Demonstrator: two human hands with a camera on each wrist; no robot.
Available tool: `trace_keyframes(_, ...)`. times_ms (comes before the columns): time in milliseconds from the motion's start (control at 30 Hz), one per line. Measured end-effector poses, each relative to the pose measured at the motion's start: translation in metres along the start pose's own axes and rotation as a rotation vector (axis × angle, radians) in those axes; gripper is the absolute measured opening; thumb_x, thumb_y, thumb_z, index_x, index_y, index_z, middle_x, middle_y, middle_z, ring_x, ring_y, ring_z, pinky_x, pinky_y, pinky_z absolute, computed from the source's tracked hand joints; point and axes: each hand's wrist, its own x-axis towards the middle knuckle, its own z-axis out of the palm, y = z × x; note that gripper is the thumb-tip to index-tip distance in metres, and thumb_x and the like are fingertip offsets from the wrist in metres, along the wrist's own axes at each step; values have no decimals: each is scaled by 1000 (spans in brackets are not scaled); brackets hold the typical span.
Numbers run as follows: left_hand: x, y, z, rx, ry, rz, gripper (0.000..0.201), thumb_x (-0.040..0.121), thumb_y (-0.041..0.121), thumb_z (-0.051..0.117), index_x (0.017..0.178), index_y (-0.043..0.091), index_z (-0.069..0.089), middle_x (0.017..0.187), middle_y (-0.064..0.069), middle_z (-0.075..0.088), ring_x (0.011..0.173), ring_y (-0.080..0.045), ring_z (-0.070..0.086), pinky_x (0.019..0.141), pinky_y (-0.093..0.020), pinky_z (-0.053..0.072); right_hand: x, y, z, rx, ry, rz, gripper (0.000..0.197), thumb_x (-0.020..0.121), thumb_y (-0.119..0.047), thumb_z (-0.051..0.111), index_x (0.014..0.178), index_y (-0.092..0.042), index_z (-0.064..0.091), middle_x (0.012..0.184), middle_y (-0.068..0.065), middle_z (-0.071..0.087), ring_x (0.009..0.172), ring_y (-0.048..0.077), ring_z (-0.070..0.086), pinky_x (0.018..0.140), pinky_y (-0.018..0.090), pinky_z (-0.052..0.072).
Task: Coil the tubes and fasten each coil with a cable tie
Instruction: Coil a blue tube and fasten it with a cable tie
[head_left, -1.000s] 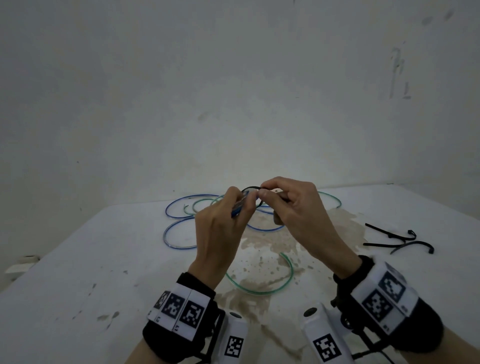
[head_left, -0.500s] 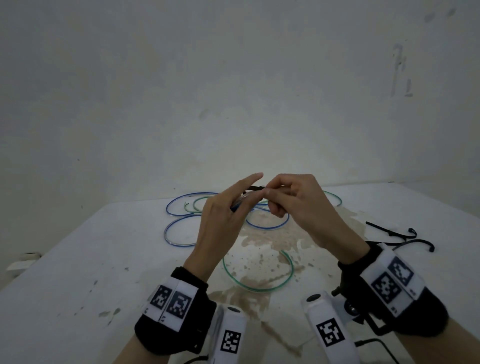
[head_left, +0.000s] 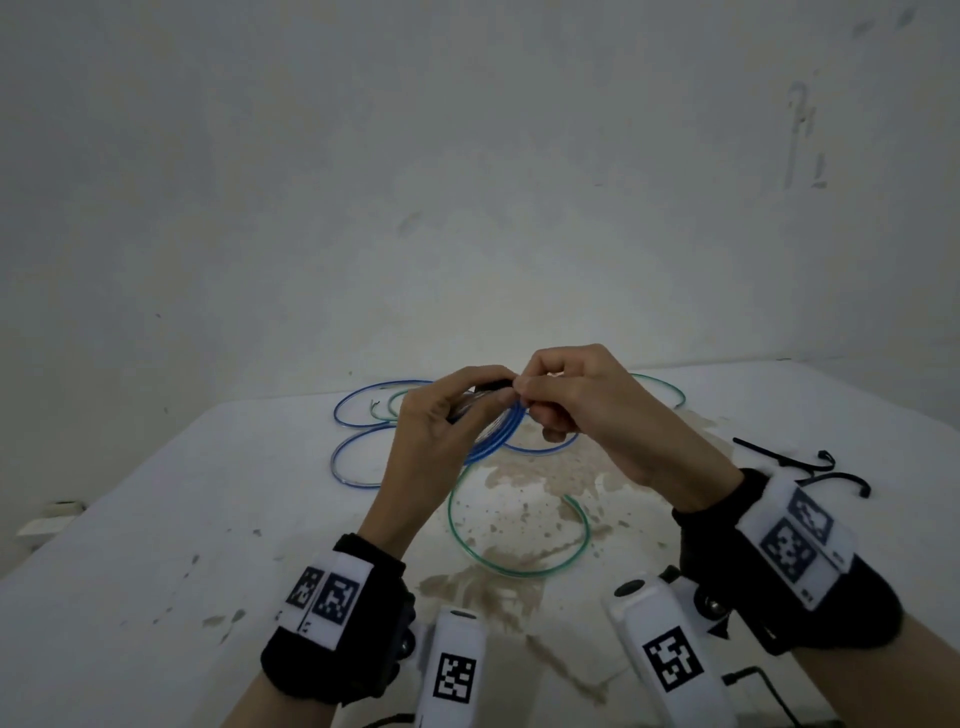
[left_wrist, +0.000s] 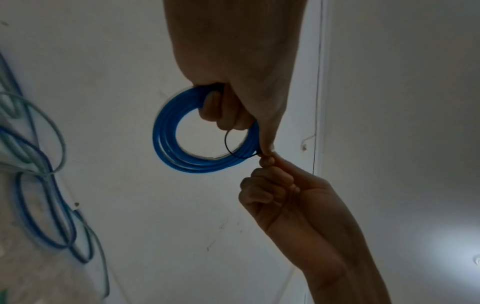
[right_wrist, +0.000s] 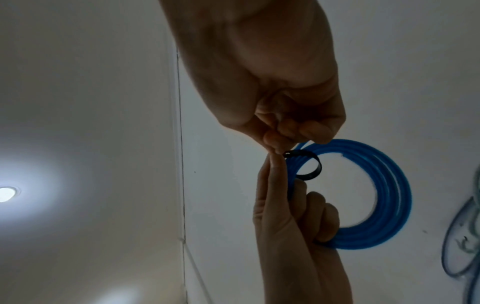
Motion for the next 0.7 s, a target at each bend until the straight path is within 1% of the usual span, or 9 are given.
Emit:
trace_keyframes(100,3,2,-3,-49,33,-34,11,85,13,61,90,18,68,76,8,71,58,-7,59,55,-12,41,0,-5,1,4,24,-21,25,89,-3,48,64,-2,53,45,-1,37,45,10,30,49,23,31)
trace_keyframes(200,5,-3,-13,-107,117,-117,11,85,14,60,91,15,69,66,5,68,40,-7,32,41,-16,27,0,-7,-2,73,55,-32,31,88,-1,45,57,-7,45,48,0,33,47,13,27,52,27,31)
trace_keyframes(367,9,-4,-17,-208,144,-265,12,87,11,57,92,9,68,48,6,54,38,-8,19,39,-18,19,-3,-2,-3,301,23,-8,28,88,0,45,61,-7,43,52,2,31,50,14,27,50,26,33)
trace_keyframes(400,9,-5,-17,-215,134,-303,13,88,11,57,93,7,68,43,8,46,38,-8,18,39,-18,19,-3,0,-4,241,26,-16,29,88,-1,46,60,-5,45,51,3,34,49,14,30,50,25,35)
trace_keyframes(467,11,-9,-18,-221,107,-393,15,89,12,56,95,4,68,40,8,31,37,-8,16,38,-16,18,1,4,-8,-155,29,-67,30,89,-7,51,60,-1,53,50,6,47,47,14,39,51,25,38)
trace_keyframes(533,13,-13,-18,-199,73,-473,17,90,14,56,94,4,69,42,7,26,36,-8,15,38,-16,17,5,8,-7,-675,-6,-111,25,91,-17,50,75,-1,61,59,3,58,55,17,51,56,30,40)
trace_keyframes(600,14,-13,-15,-137,35,-520,19,90,16,57,95,2,69,41,8,26,35,-8,16,37,-18,16,6,11,0,-1068,-10,-184,17,91,-17,43,91,-8,57,69,-1,55,67,22,51,61,30,30)
trace_keyframes(667,14,-12,-9,-42,19,-513,20,91,18,57,93,2,67,35,10,32,32,-7,18,36,-18,18,6,8,11,-1146,-24,-207,8,90,-9,38,88,-8,46,72,2,49,72,26,47,56,27,22)
trace_keyframes(700,15,-13,-7,25,19,-495,20,91,20,57,91,3,65,33,10,36,31,-6,21,35,-19,19,7,7,14,-1103,-27,-177,6,89,-6,38,85,-7,43,73,3,47,73,28,46,55,28,24)
